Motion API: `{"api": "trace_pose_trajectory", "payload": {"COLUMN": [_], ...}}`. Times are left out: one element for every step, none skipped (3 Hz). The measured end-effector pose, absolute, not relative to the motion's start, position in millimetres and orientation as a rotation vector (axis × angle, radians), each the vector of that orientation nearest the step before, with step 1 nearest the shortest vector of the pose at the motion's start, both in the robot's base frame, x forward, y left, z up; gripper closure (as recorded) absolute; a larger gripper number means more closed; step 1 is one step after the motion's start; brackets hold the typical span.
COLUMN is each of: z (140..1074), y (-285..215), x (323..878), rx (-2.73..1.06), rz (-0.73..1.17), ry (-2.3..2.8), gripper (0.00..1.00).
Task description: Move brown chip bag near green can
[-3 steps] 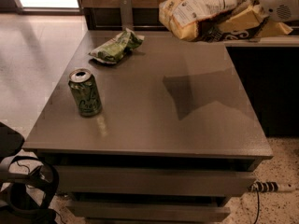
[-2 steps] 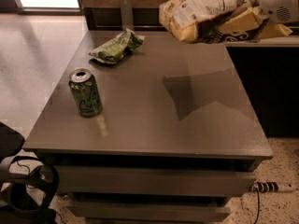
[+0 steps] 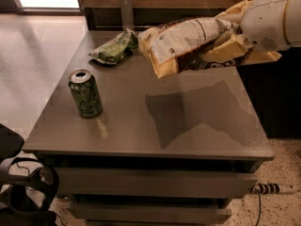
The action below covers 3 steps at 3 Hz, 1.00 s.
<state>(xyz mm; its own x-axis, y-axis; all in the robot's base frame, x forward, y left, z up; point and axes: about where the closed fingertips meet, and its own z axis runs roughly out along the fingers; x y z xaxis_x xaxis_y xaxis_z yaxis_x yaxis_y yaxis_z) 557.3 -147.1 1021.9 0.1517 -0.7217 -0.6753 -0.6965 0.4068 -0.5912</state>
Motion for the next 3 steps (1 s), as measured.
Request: {"api": "trace_pose_trajectory", "payload": {"z": [998.5, 959.7, 938.2], "y": [-129.9, -116.3, -99.9], "x": [531.5, 506.9, 495.7], "rx": [-1.352, -1.412, -1.481], "rz": [-0.041, 0.026, 0.085], "ry": [1.583, 1.581, 1.542], "gripper": [1.0, 1.0, 1.0]}}
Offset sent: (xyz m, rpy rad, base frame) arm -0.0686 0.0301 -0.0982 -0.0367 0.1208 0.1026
